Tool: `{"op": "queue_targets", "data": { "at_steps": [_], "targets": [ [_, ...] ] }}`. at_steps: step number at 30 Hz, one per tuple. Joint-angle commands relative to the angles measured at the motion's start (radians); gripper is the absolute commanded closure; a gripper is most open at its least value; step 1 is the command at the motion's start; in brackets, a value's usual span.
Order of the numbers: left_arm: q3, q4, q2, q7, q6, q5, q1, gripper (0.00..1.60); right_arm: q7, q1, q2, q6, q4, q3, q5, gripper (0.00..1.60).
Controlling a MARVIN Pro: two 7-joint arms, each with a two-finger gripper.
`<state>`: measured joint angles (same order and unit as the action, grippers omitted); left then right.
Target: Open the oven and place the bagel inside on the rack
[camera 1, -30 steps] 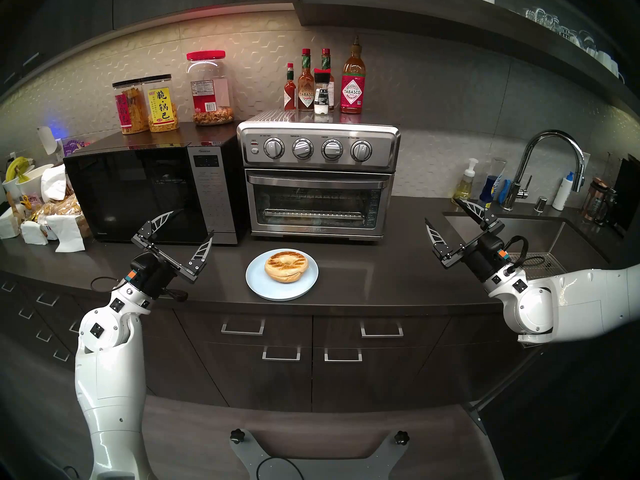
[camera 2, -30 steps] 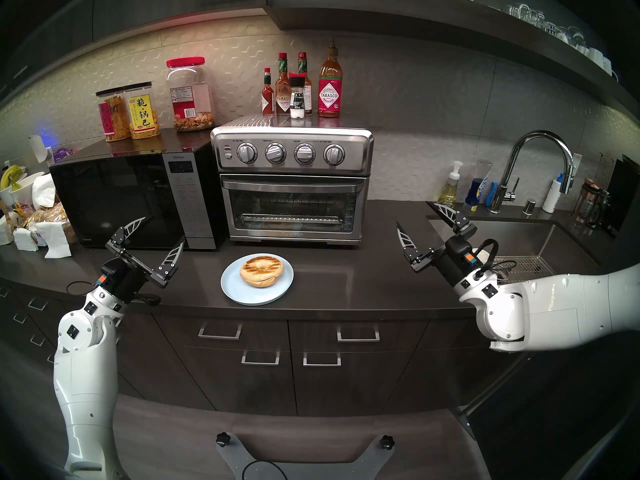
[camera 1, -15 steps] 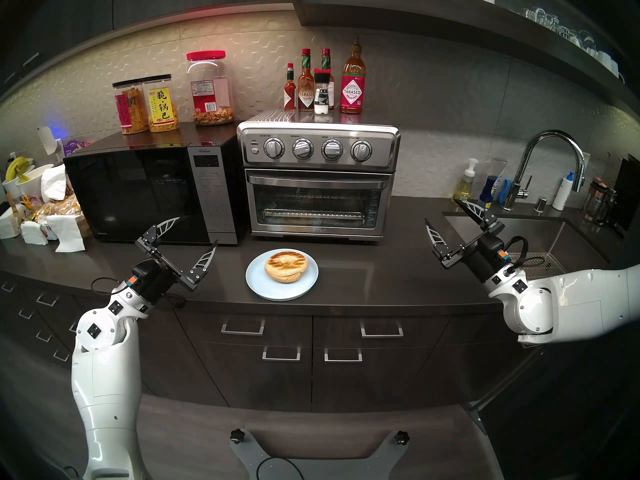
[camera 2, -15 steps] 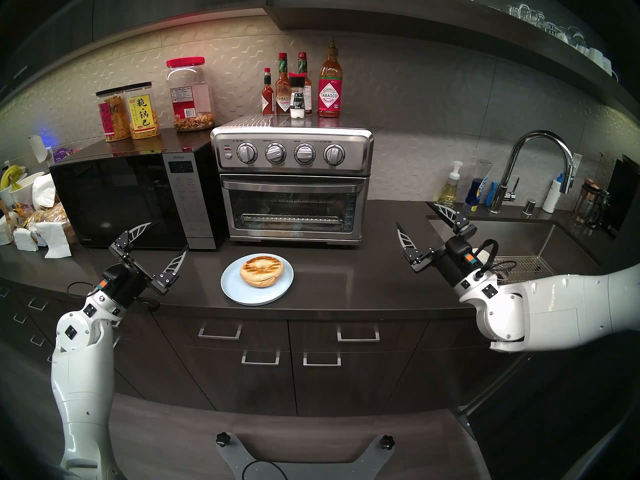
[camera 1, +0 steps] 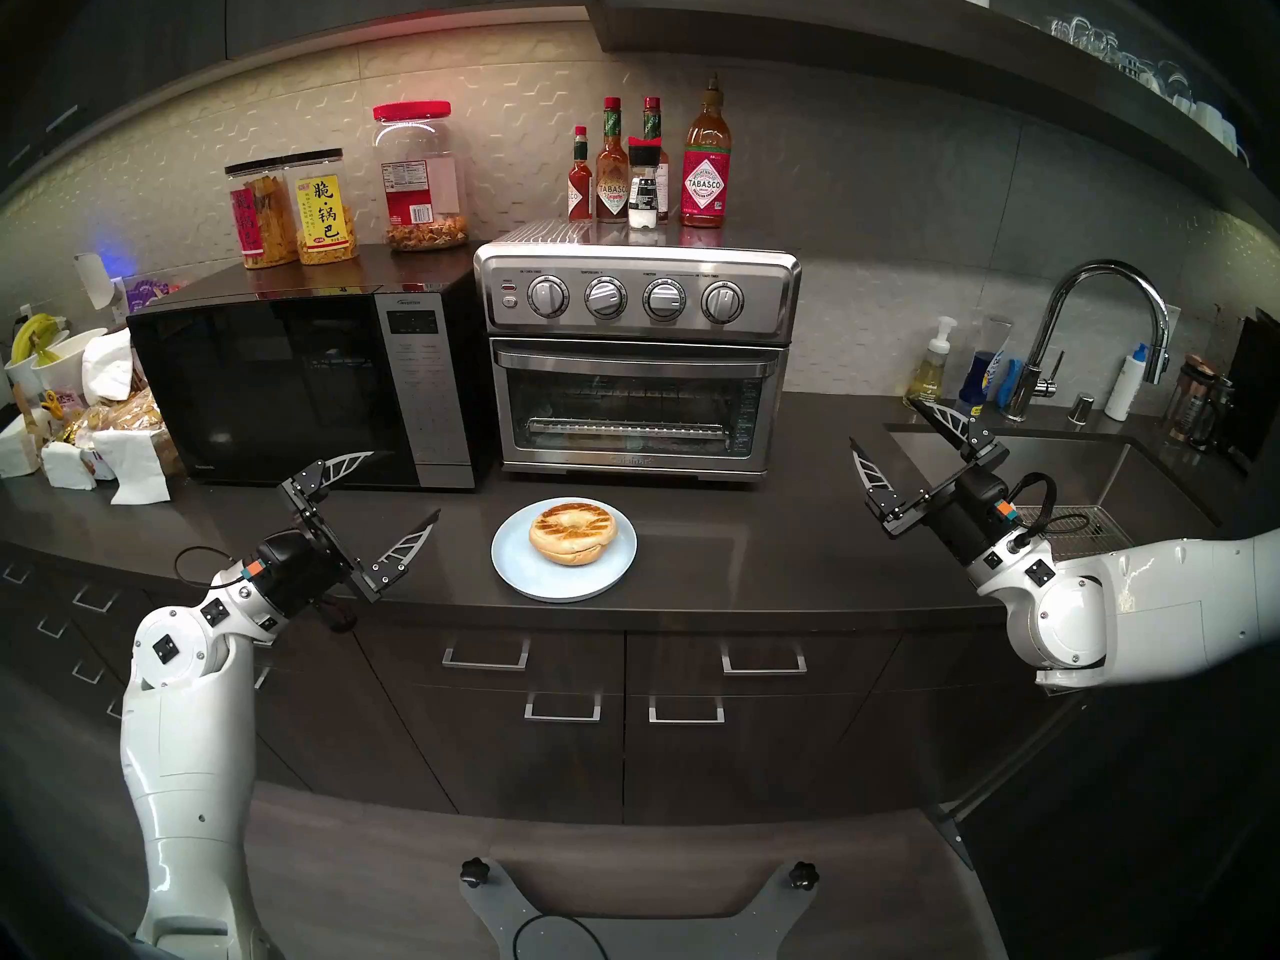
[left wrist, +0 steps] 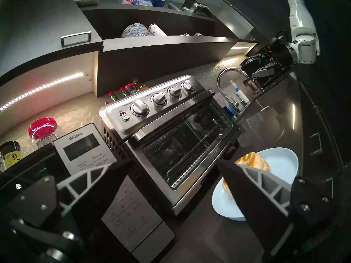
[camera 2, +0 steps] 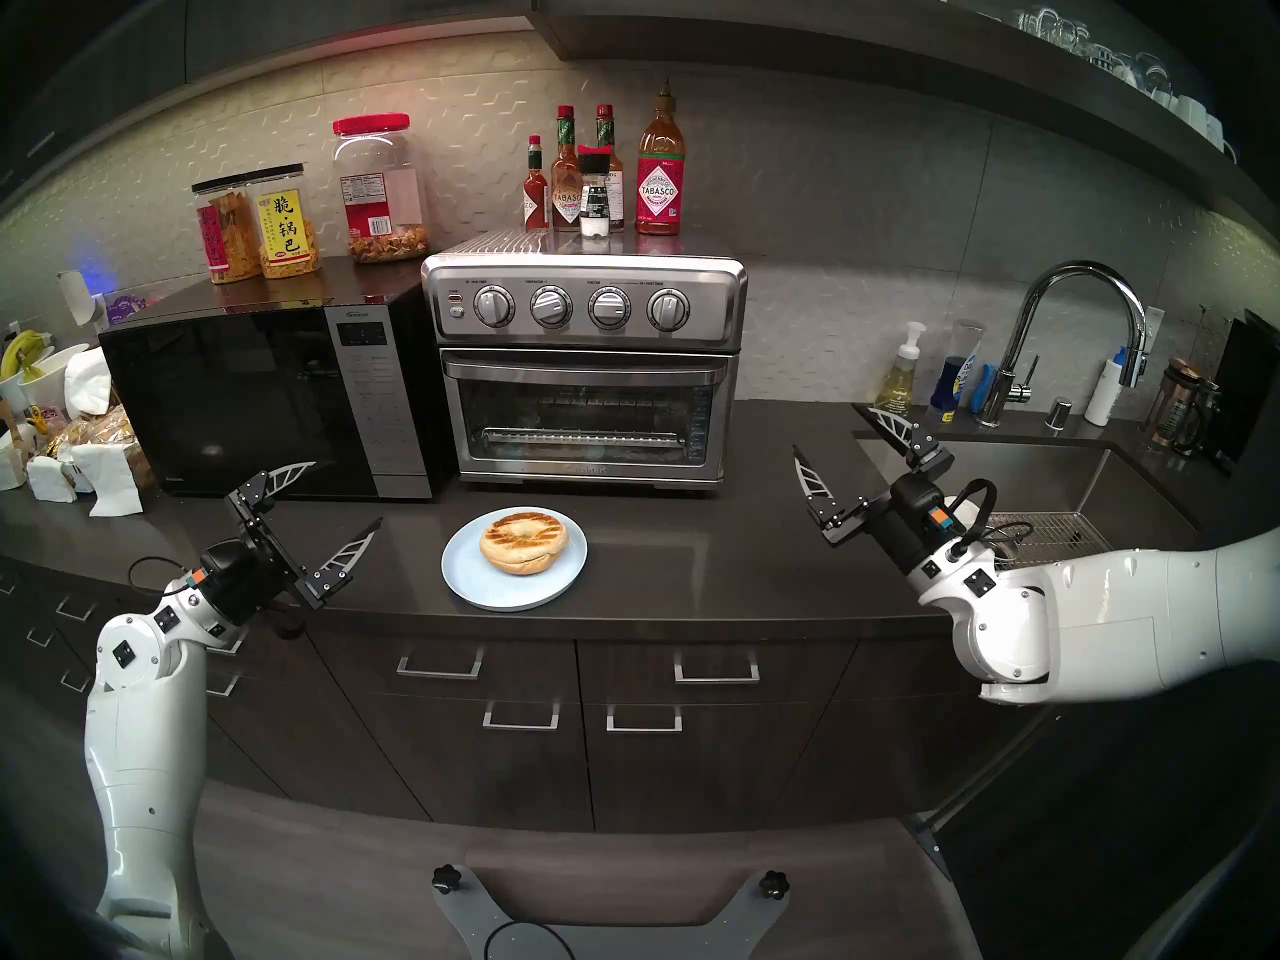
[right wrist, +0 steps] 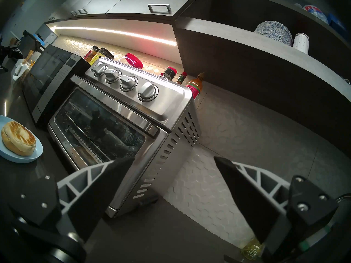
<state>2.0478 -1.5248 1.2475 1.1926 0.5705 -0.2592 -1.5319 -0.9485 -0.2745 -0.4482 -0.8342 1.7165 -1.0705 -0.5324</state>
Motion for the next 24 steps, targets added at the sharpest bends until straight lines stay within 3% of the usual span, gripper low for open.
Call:
{"op": "queue_targets", "data": {
  "at_steps": [1, 11, 19, 24],
  "targets": [
    [-0.001, 0.005, -0.075, 0.079, -0.111, -0.103, 0.035, 0.0, 0.0, -0.011, 0.001, 0.0, 0.002, 0.007, -0.001, 0.0],
    [-0.009, 0.054, -0.141, 0.196, -0.268, -0.188, 0.081, 0.0, 0.0, -0.011, 0.001, 0.0, 0.002, 0.007, 0.0, 0.0],
    [-0.047, 0.071, -0.225, 0.291, -0.23, -0.11, 0.11, 0.0, -0.001, -0.01, 0.001, 0.0, 0.002, 0.007, 0.0, 0.0],
    [-0.038, 0.086, -0.2, 0.291, -0.269, -0.143, 0.126, 0.0, 0.0, -0.011, 0.001, 0.0, 0.002, 0.007, 0.0, 0.0]
  ]
}}
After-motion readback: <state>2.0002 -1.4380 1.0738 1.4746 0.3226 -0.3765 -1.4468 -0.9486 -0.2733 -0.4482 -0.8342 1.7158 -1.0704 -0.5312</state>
